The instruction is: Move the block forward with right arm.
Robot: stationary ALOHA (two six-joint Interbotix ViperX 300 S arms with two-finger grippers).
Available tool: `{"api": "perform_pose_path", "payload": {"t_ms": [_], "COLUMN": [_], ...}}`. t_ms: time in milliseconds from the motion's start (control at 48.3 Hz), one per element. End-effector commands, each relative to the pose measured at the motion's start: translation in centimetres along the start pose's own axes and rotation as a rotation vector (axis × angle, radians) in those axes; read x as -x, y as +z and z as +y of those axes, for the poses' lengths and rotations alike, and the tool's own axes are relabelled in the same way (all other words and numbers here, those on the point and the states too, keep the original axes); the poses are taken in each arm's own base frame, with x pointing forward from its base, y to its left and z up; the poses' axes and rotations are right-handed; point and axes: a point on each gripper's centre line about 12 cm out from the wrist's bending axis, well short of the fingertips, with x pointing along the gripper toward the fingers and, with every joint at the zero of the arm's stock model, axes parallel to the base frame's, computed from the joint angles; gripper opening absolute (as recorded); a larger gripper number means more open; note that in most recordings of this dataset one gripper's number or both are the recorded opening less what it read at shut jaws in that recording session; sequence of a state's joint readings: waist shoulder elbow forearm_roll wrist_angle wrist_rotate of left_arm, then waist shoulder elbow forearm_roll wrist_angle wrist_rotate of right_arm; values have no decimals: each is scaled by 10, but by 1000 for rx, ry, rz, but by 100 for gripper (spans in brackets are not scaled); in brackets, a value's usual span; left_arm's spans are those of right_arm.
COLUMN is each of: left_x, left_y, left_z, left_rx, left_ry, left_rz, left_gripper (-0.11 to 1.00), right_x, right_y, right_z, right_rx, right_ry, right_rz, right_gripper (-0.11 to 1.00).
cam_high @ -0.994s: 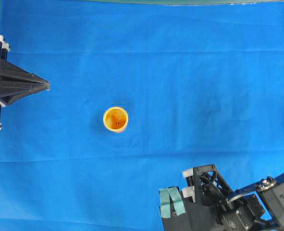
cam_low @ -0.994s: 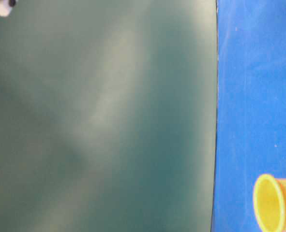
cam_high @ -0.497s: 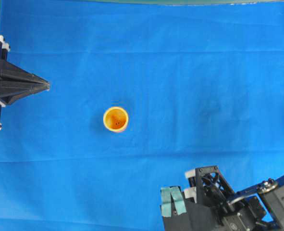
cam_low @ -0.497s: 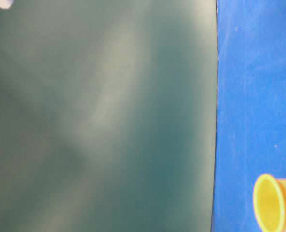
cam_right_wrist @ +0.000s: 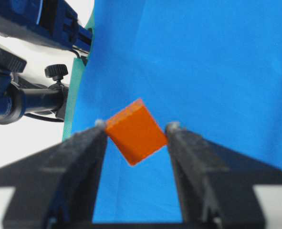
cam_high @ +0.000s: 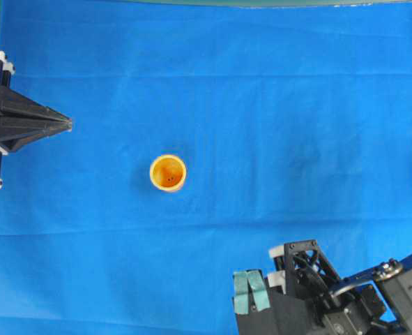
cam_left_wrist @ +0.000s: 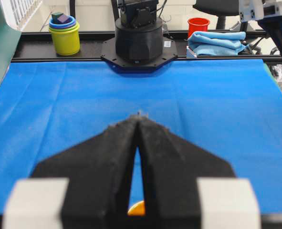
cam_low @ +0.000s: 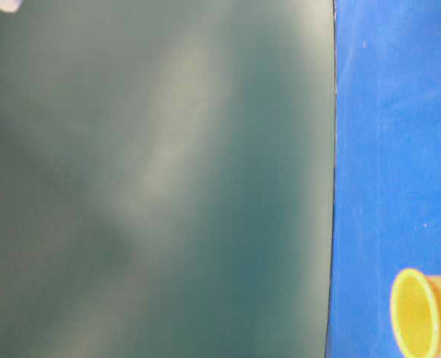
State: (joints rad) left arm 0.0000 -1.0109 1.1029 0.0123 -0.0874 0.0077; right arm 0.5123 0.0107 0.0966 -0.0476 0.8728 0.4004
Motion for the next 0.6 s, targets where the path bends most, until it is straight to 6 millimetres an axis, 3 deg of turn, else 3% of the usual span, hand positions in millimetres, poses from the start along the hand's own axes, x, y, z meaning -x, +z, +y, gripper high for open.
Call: {"api": "perform_pose_path", "payload": {"t_ms": [0,580], "left_x": [-2,-2], "left_y": [14,14], "left_z": [1,1], "left_rx": [1,-3], "left_ry": [4,3], "left_rz": [-34,-34], "left_gripper": [3,3], "right_x": [14,19], "right_y": [10,15], "right_z": [7,9], "right_rx": [1,-5], "right_ry": [23,34], "right_rz": [-44,-59], "right_gripper": [49,49]}}
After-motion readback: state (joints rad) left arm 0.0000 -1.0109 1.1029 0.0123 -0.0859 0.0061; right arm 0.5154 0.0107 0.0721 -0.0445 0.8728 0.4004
